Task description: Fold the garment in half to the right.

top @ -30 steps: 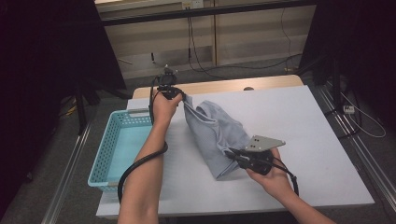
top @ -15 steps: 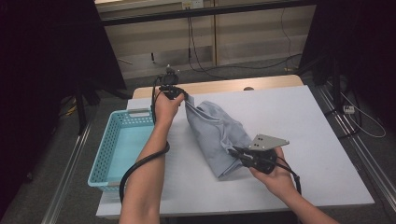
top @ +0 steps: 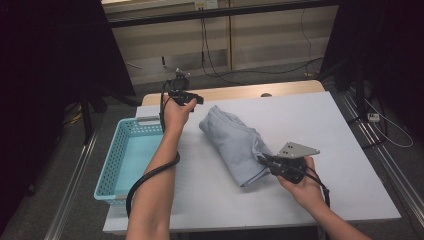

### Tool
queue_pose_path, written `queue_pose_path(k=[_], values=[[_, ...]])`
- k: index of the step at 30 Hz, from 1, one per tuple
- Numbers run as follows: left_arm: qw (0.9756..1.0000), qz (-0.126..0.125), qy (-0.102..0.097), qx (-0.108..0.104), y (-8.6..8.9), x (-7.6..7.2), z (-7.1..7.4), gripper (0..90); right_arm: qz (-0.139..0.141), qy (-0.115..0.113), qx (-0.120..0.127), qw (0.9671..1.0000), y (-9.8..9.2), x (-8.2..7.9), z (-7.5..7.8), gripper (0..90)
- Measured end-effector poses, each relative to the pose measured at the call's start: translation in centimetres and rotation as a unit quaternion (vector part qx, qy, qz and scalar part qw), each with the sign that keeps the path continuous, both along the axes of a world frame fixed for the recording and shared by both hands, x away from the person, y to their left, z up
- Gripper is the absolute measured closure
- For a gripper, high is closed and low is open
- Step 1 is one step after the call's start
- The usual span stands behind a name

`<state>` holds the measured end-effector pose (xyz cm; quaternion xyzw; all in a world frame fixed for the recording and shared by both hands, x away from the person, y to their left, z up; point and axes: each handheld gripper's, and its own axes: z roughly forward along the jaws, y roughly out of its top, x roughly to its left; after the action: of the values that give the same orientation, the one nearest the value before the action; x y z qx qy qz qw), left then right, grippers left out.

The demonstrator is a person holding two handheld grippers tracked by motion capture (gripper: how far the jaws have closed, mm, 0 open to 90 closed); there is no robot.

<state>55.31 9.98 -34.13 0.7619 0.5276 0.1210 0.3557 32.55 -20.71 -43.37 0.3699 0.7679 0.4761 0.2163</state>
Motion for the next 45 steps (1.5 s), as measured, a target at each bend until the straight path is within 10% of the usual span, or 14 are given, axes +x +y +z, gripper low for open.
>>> queue_pose_path(k=[3, 22, 45], values=[[1.0, -0.002, 0.004, 0.0, -0.2, -0.2, -0.4, 44.7, -0.005, 0.009, 0.024, 0.9997, -0.7, 0.5, -0.2, 84.8], [0.9994, -0.029, 0.004, 0.021, -1.0, -1.6, -1.3, 19.1, -0.032, 0.004, -0.008, 0.9994, -1.2, 1.2, -0.8, 84.6], [0.9987, -0.043, -0.002, 0.027, -1.1, -3.3, -1.9, 17.0, -0.062, 0.018, -0.02, 0.9977, -2.4, 1.6, -1.5, 84.1]])
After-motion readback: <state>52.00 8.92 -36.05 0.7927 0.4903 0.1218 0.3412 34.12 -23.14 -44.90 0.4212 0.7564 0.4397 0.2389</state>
